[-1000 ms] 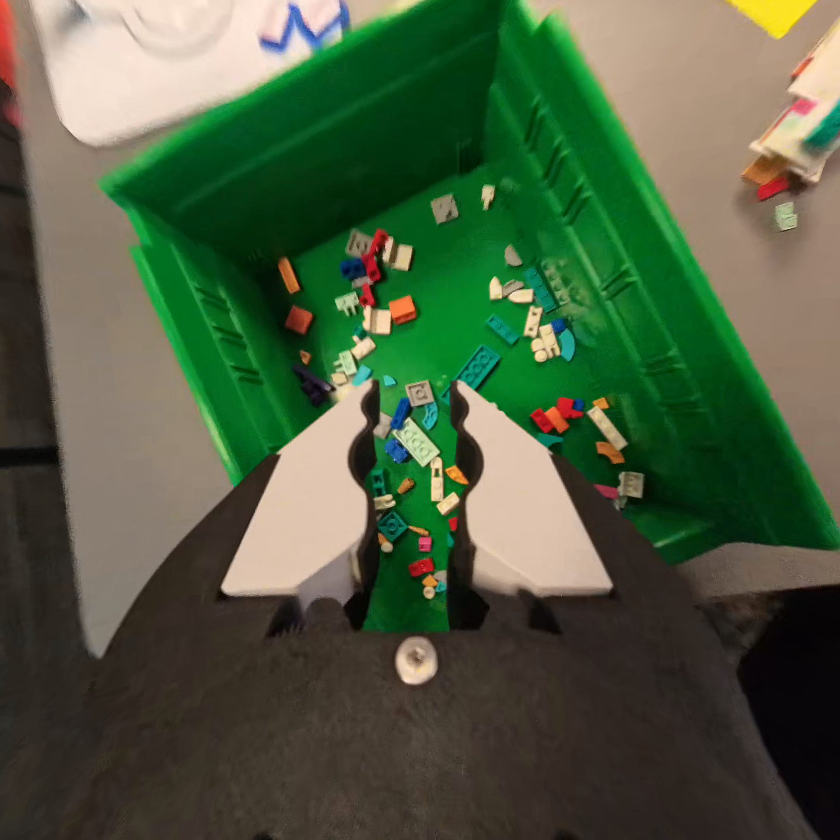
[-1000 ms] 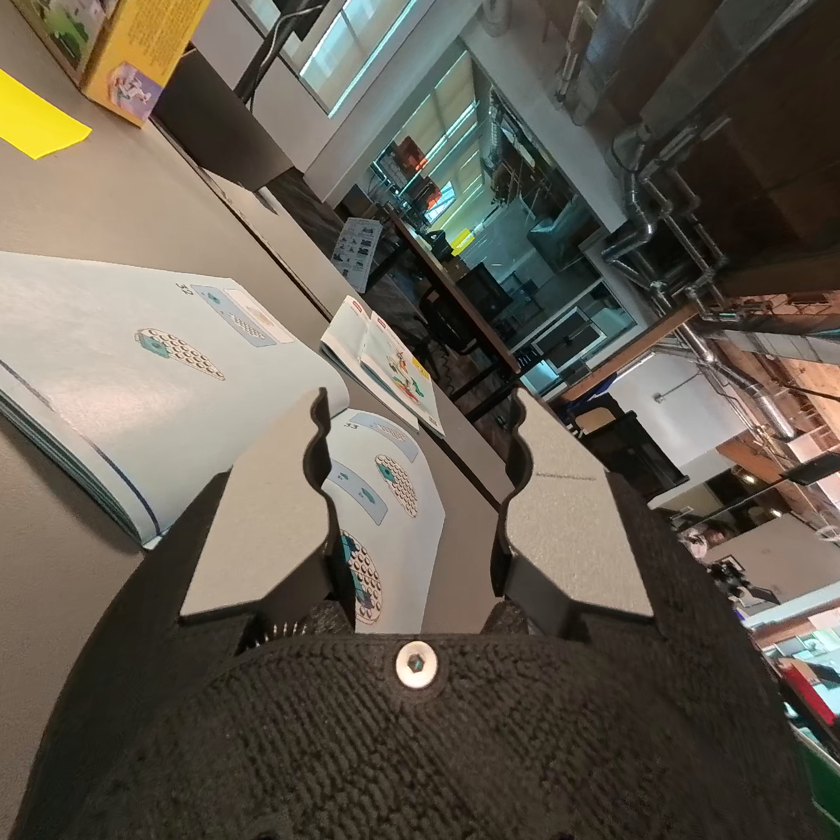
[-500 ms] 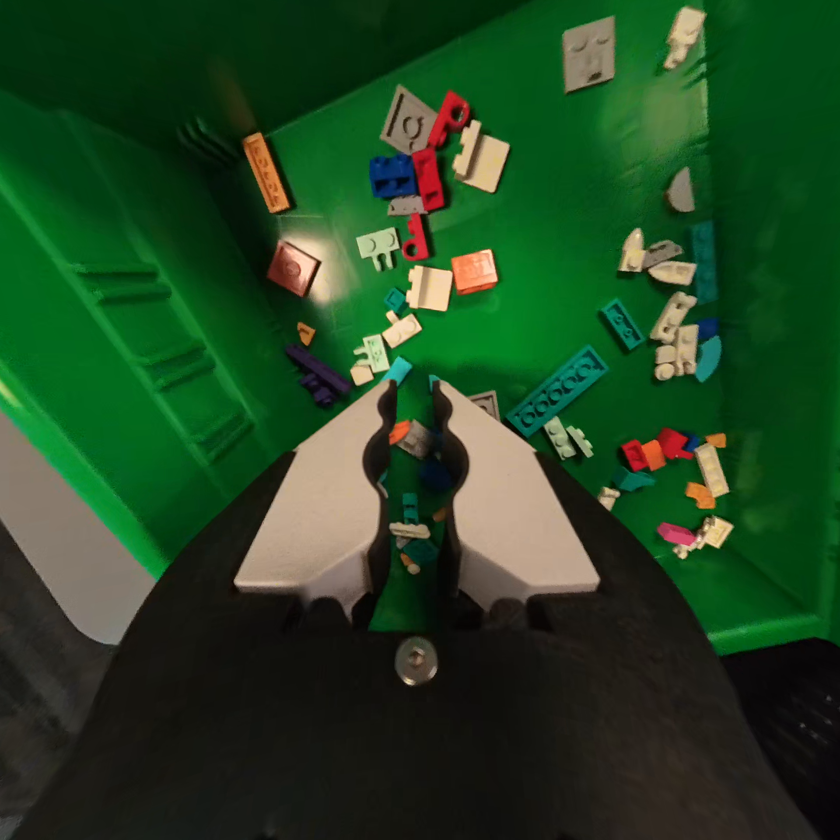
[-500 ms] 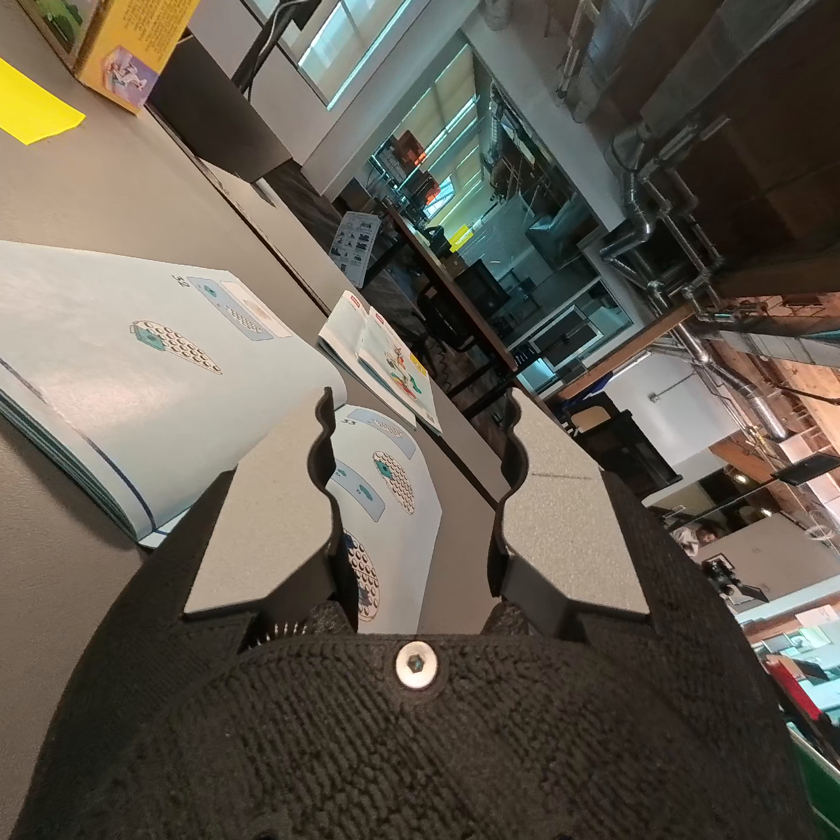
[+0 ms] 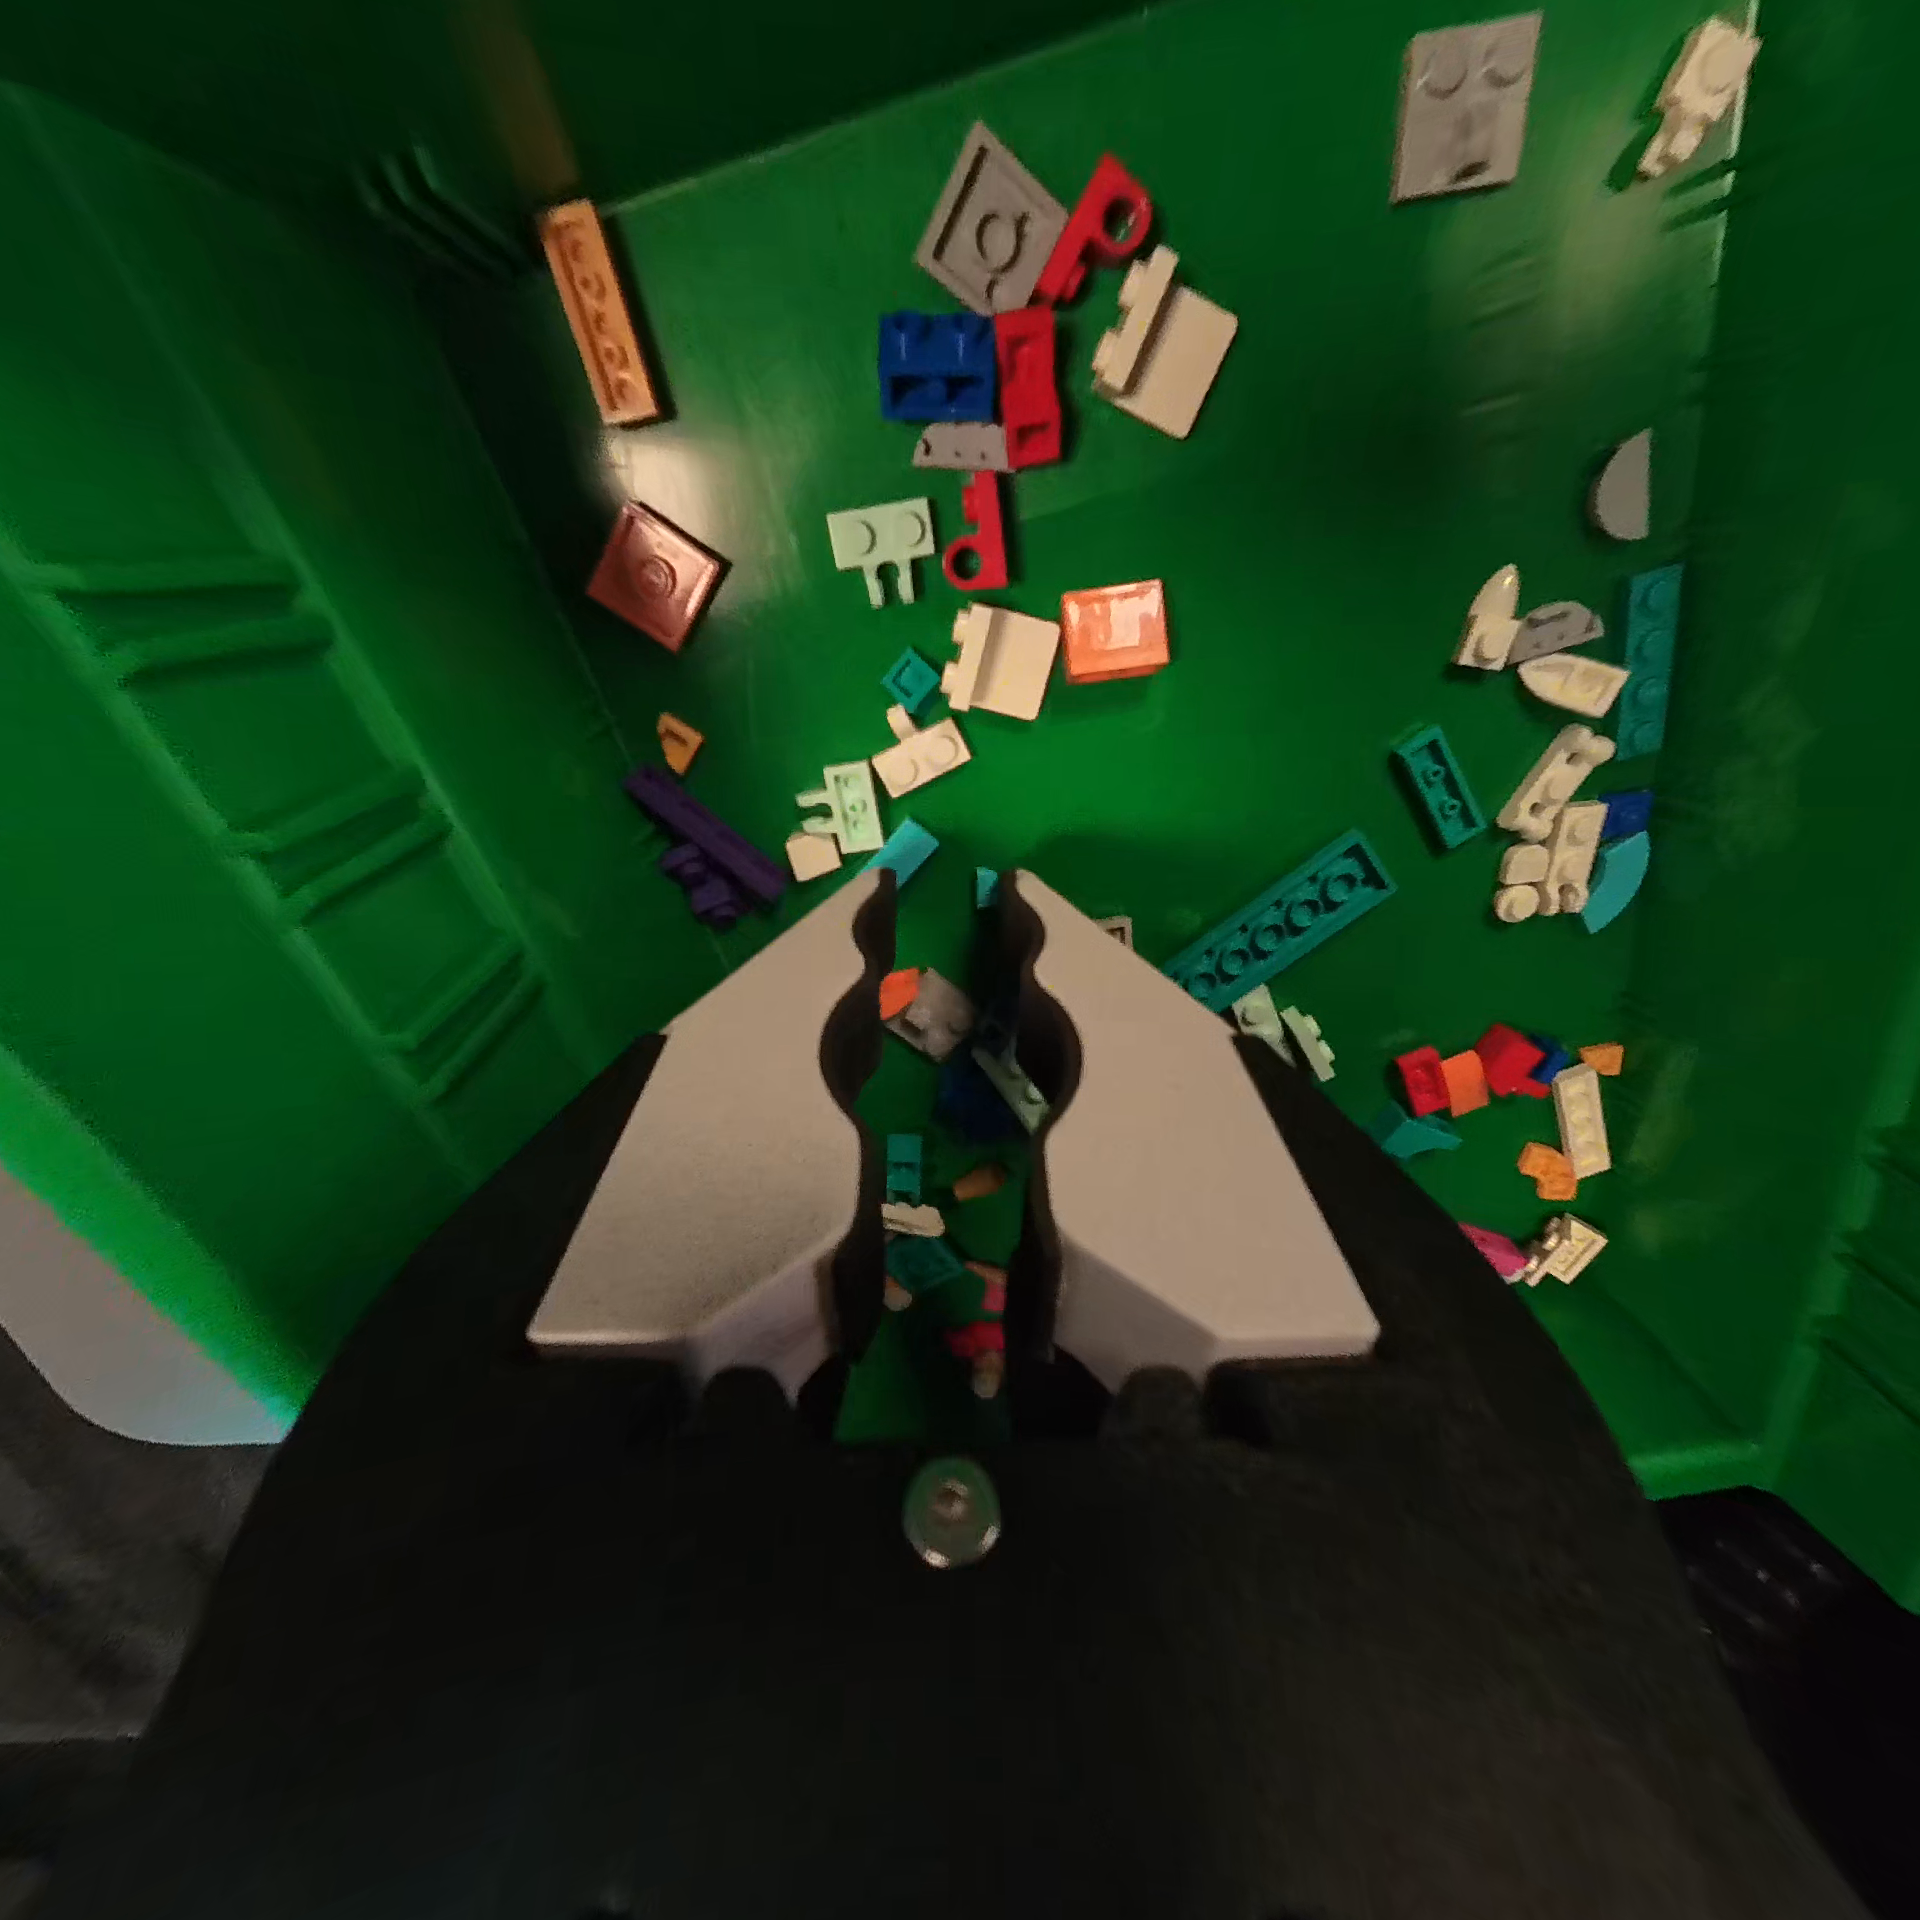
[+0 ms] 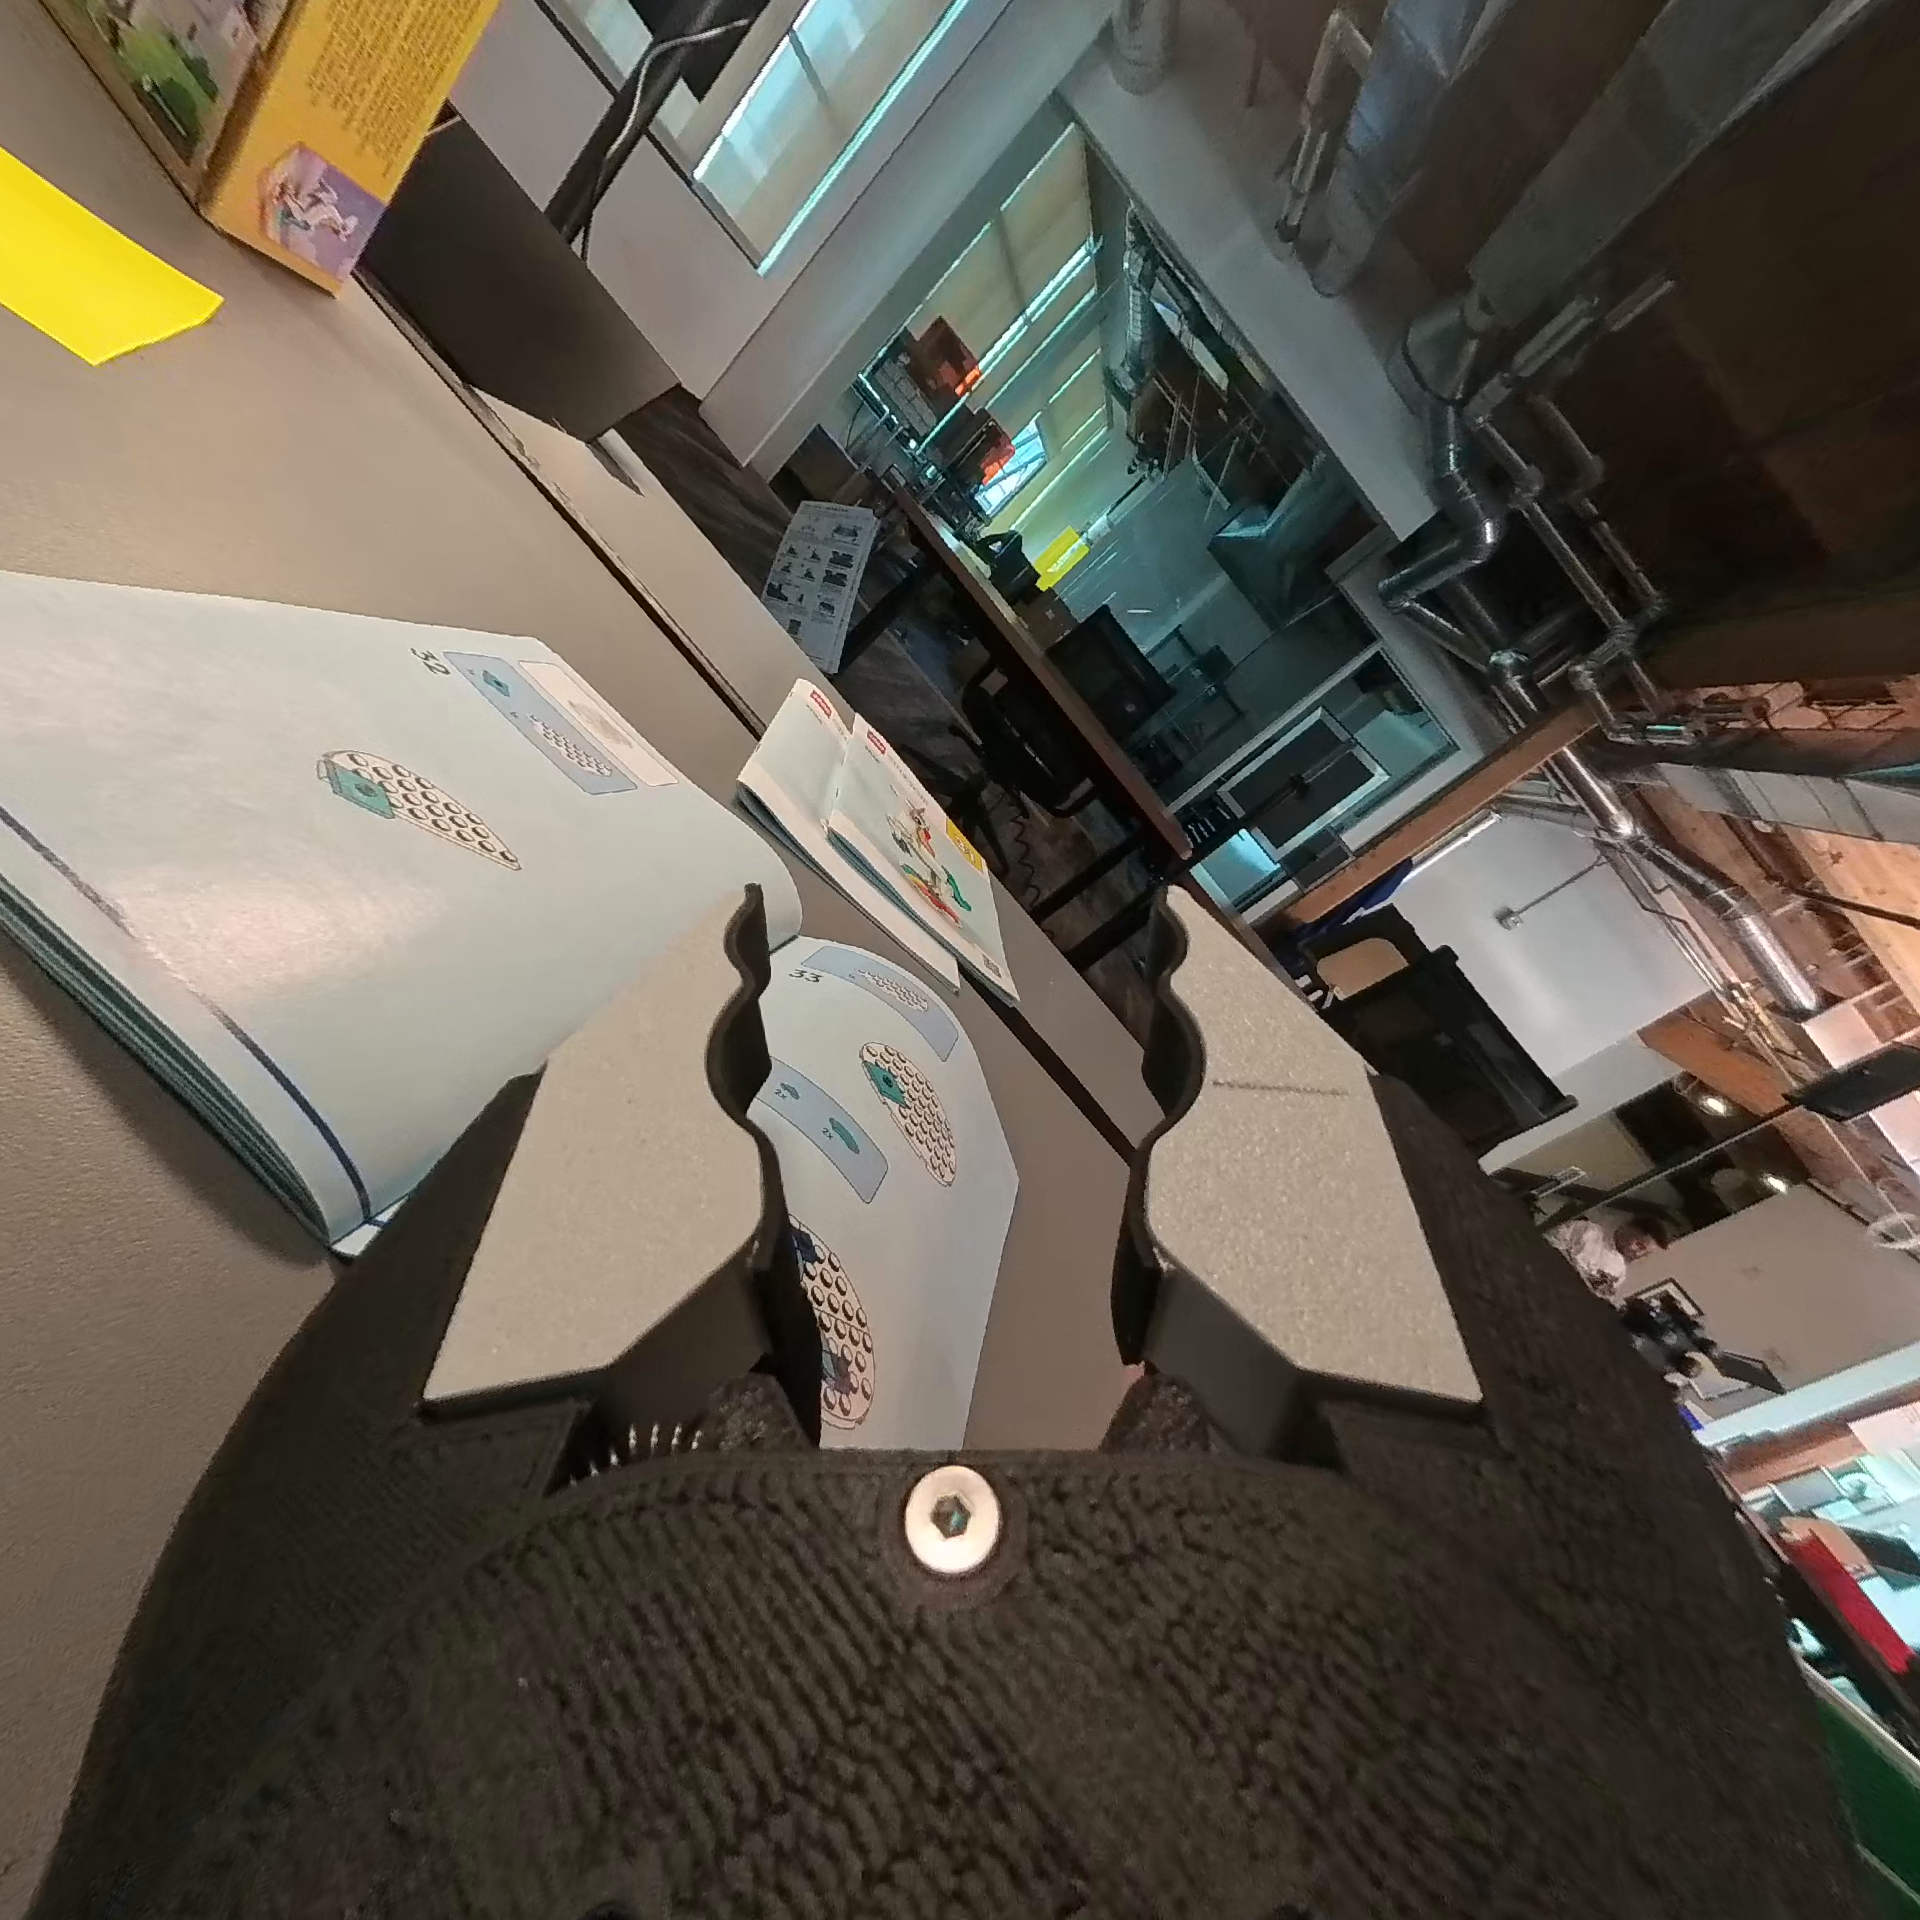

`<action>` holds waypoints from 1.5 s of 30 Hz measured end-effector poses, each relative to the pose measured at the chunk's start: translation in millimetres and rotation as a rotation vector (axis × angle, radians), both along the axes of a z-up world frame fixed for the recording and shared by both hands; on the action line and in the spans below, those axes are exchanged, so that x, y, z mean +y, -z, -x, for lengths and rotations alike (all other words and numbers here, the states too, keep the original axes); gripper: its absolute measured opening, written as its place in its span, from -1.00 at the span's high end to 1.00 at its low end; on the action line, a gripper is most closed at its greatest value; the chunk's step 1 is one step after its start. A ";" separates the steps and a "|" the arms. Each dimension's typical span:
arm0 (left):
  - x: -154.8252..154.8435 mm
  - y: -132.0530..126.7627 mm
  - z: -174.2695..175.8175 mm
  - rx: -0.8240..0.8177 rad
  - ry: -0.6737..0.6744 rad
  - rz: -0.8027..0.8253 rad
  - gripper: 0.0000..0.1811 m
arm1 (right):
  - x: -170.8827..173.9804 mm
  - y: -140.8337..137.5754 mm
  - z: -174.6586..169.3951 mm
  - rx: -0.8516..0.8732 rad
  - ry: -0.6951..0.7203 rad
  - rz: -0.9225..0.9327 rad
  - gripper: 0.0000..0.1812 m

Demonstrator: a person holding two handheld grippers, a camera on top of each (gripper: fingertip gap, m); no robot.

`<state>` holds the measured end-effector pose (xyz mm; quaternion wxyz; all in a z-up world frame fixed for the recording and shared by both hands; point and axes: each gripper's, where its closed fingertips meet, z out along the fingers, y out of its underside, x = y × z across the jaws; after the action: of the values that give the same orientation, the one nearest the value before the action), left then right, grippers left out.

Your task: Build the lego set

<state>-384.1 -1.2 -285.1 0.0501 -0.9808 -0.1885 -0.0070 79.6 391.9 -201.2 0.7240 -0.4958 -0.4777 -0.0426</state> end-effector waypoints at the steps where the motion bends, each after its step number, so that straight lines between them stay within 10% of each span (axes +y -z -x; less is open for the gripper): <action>1: 0.6 -0.3 0.5 0.001 -0.001 -0.004 0.79 | 0.0 -0.1 0.0 0.001 -0.001 0.000 0.21; 45: 6.2 3.3 11.1 0.091 -0.025 -0.070 0.86 | 0.5 -0.2 -0.5 0.028 -0.012 0.027 0.23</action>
<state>-395.2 4.9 -288.4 0.0930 -0.9753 -0.1979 0.0316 80.1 392.4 -201.0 0.7240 -0.5032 -0.4712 -0.0247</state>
